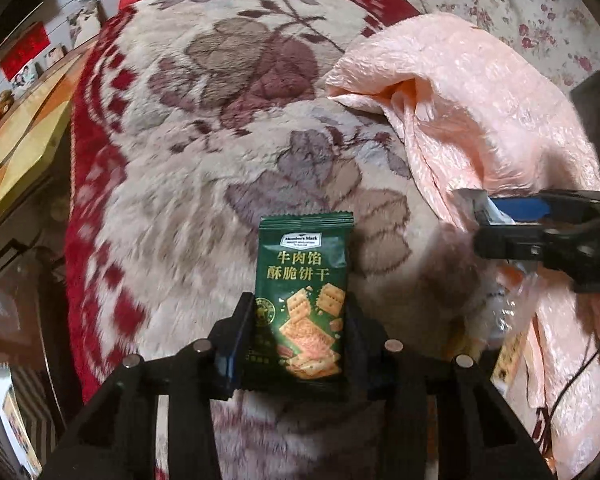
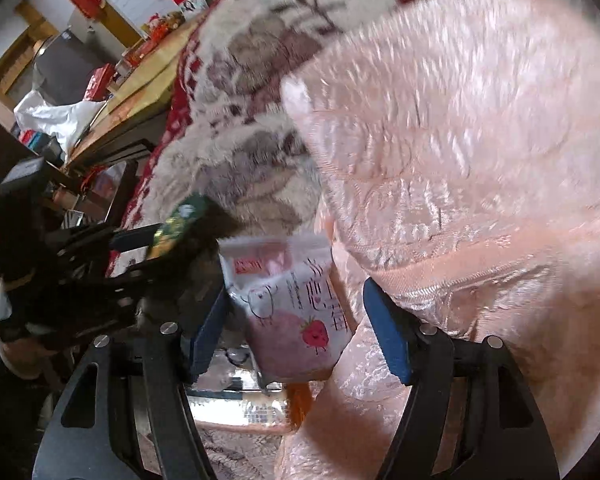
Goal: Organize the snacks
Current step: 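Grasp the white snack packet with the right gripper while the left holds the green packet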
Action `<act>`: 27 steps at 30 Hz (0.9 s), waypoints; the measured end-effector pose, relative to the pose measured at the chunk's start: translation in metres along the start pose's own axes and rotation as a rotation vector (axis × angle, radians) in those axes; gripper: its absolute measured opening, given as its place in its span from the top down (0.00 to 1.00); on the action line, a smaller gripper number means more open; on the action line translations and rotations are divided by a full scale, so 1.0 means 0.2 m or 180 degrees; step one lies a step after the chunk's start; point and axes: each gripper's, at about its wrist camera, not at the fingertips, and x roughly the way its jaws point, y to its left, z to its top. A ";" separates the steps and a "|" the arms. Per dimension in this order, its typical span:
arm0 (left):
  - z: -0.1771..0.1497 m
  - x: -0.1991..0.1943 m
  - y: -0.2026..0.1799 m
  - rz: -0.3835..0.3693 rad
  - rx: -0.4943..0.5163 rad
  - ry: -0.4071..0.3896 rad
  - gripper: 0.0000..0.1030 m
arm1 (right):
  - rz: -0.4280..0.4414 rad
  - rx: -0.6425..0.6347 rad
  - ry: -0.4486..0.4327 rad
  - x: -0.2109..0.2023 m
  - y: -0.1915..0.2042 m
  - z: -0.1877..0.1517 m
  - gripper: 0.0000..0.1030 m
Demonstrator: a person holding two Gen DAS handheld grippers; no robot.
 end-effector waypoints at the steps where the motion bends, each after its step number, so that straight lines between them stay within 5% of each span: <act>1: -0.03 -0.03 0.01 -0.0007 -0.0023 -0.0002 0.56 | 0.0033 -0.0002 0.0028 0.02 0.00 0.00 0.34; 4: -0.11 -0.07 0.01 -0.0016 -0.0100 -0.0008 0.56 | 0.0139 0.0073 0.0049 0.05 -0.01 -0.02 0.34; 8: -0.19 -0.11 0.01 -0.0043 -0.0256 -0.0023 0.56 | 0.0156 0.0016 -0.0082 0.01 0.03 -0.06 0.72; 11: -0.25 -0.13 0.01 -0.0006 -0.0347 -0.0039 0.56 | 0.0077 -0.0139 -0.0139 -0.02 0.10 -0.09 0.83; 16: -0.34 -0.20 0.04 0.0002 -0.0461 -0.0111 0.56 | 0.0049 -0.0388 -0.0385 -0.15 0.26 -0.15 0.83; 27: -0.61 -0.43 0.08 0.0309 -0.0746 -0.0340 0.56 | 0.0382 -0.0624 -0.0307 -0.22 0.56 -0.43 0.83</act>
